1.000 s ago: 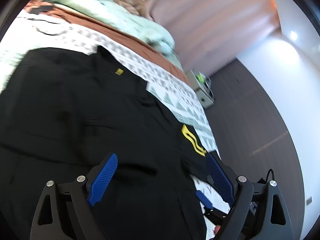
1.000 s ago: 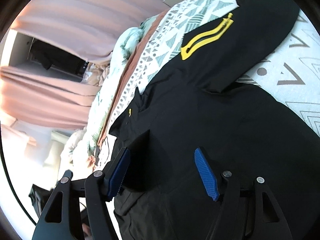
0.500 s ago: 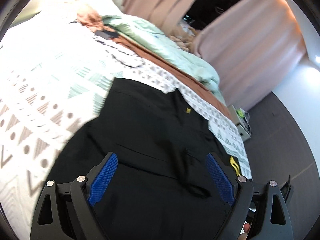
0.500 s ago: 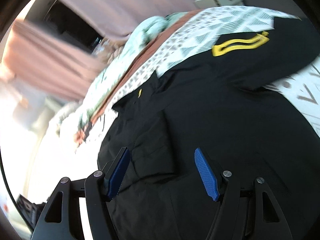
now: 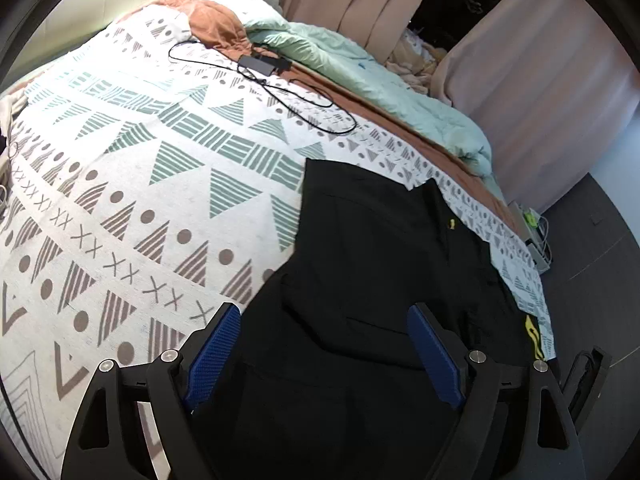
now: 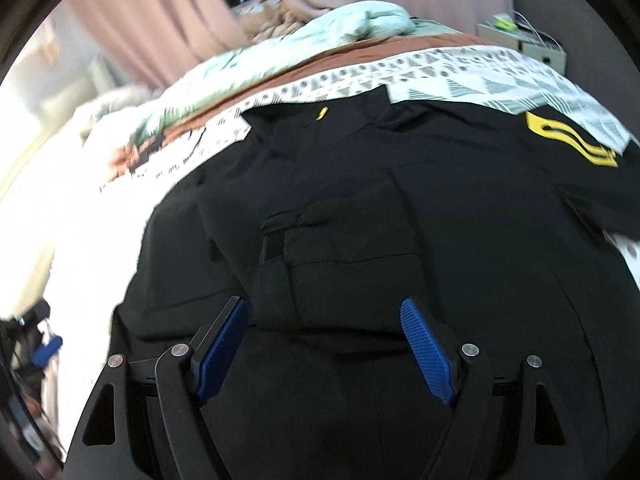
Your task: Fold large clothes
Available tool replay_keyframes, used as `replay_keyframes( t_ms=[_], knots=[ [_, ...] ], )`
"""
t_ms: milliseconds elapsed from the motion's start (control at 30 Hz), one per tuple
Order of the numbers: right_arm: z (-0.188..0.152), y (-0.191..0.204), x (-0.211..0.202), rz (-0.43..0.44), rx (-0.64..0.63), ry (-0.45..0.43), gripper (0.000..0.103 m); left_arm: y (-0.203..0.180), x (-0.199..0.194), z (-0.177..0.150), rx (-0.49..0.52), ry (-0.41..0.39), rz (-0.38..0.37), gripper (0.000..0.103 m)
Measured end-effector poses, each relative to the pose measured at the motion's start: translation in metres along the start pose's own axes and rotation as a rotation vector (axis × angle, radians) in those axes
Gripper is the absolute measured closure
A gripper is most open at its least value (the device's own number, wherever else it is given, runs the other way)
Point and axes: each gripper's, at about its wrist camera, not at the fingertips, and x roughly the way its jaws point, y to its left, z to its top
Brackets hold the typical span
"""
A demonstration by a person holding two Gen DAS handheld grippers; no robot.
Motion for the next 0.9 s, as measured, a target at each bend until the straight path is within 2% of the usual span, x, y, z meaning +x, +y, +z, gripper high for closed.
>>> replay_keyframes(
  t_ms=[133,267,367,467,600,667,767,900],
  knots=[
    [-0.007,0.022,0.015,-0.041,-0.108,0.021,0.024,0.015,0.014,0.004,-0.031,0.038,0.041,0.038],
    [-0.009,0.031,0.03,-0.106,-0.168,0.033,0.024,0.019,0.023,0.0,-0.019,0.064,0.085,0.041],
    [-0.008,0.024,0.035,-0.131,-0.153,0.037,0.025,0.019,0.03,-0.003,-0.004,0.085,0.108,0.046],
    [-0.004,0.008,0.023,-0.097,-0.091,0.006,0.05,0.016,0.034,-0.006,0.011,0.092,0.122,0.047],
    [0.008,-0.029,-0.003,-0.044,0.043,-0.078,0.058,0.01,0.037,-0.008,0.042,0.1,0.127,0.047],
    [0.012,-0.048,-0.017,-0.047,0.107,-0.116,0.06,0.008,0.038,-0.01,0.051,0.101,0.134,0.047],
    [0.014,-0.087,-0.037,-0.108,0.226,-0.17,0.06,0.006,0.04,-0.013,0.059,0.107,0.145,0.047],
    [0.004,-0.136,-0.05,-0.118,0.365,-0.162,0.047,0.002,0.042,-0.014,0.07,0.104,0.158,0.047]
  ],
)
